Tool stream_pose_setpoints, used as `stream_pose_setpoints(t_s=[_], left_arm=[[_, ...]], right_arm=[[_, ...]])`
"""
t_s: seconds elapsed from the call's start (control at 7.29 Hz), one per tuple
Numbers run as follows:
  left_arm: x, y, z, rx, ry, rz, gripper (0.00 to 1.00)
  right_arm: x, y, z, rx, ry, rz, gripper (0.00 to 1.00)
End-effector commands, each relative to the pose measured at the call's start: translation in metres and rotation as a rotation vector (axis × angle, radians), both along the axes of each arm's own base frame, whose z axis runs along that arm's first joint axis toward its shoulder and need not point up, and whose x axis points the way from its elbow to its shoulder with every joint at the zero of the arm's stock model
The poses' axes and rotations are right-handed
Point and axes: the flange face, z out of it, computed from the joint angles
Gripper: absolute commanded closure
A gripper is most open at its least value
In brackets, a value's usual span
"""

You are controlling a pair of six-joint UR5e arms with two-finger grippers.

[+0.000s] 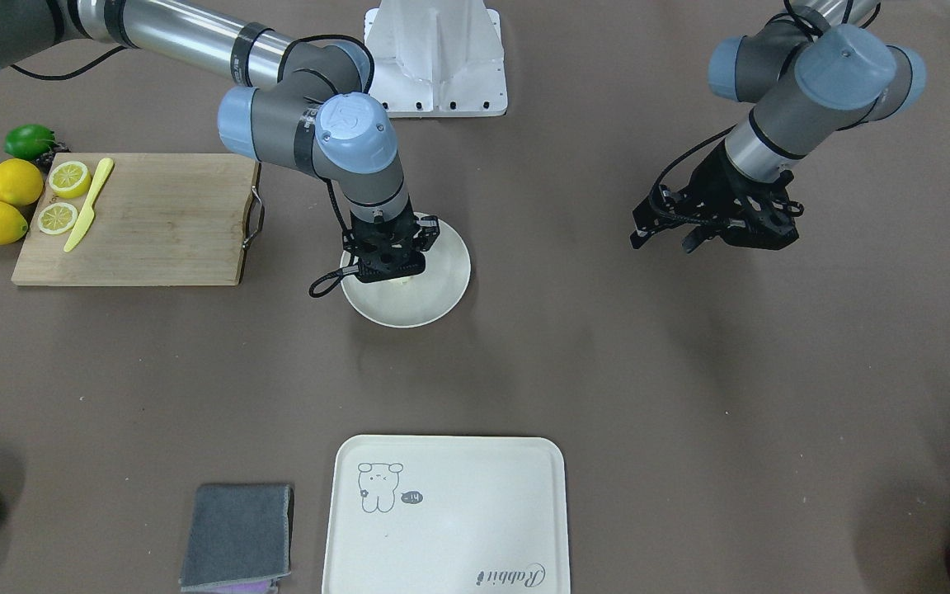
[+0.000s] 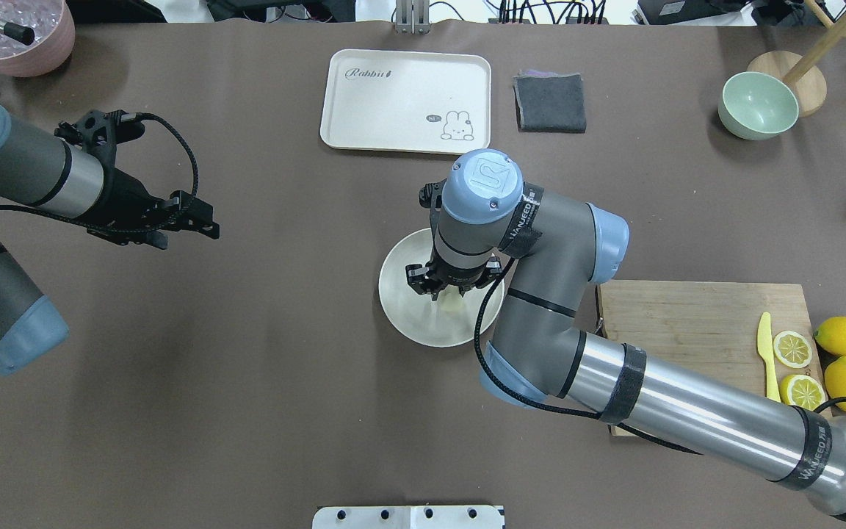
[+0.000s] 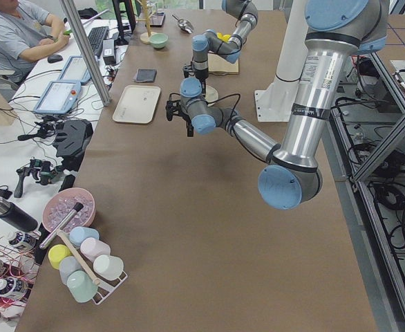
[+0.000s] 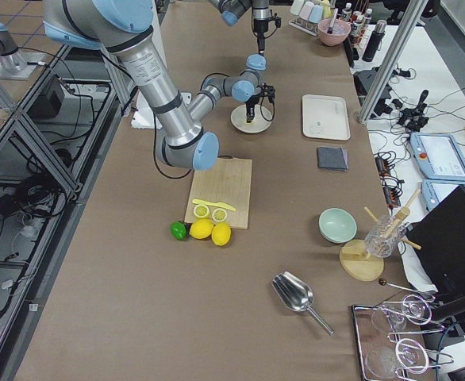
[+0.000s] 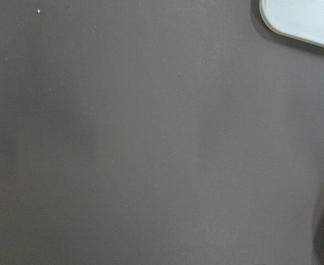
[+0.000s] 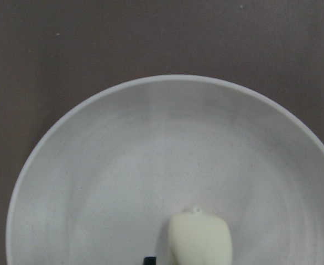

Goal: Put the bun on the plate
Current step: 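Lower the bun onto the white plate and open the right gripper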

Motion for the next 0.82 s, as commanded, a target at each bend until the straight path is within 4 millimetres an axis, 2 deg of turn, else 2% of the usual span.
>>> stream_pose_setpoints(t_s=[0.0,0.14,0.27,0.41,0.55,0.69], left_arm=[[0.000,0.000,0.000,-0.001,0.000,-0.002,0.09],[0.000,0.000,-0.001,-0.001,0.000,0.000,0.09],[-0.001,-0.001,-0.001,0.000,0.001,-0.002,0.09],[-0.003,0.000,-0.005,0.004,0.005,-0.005,0.09],[-0.021,-0.010,-0.003,-0.002,0.008,-0.027,0.10],[-0.052,-0.023,0.006,0.000,0.008,-0.047,0.10]], right_arm=[[0.002,0.002,-0.004,0.003,-0.009,0.001,0.01],[0.003,0.002,-0.007,0.006,-0.013,0.001,0.01],[0.013,0.001,-0.015,0.011,-0.031,0.006,0.01],[0.044,0.000,-0.022,0.016,-0.057,0.022,0.01],[0.091,-0.001,-0.034,0.014,-0.064,0.046,0.01],[0.141,-0.005,-0.040,-0.011,-0.041,0.066,0.01]])
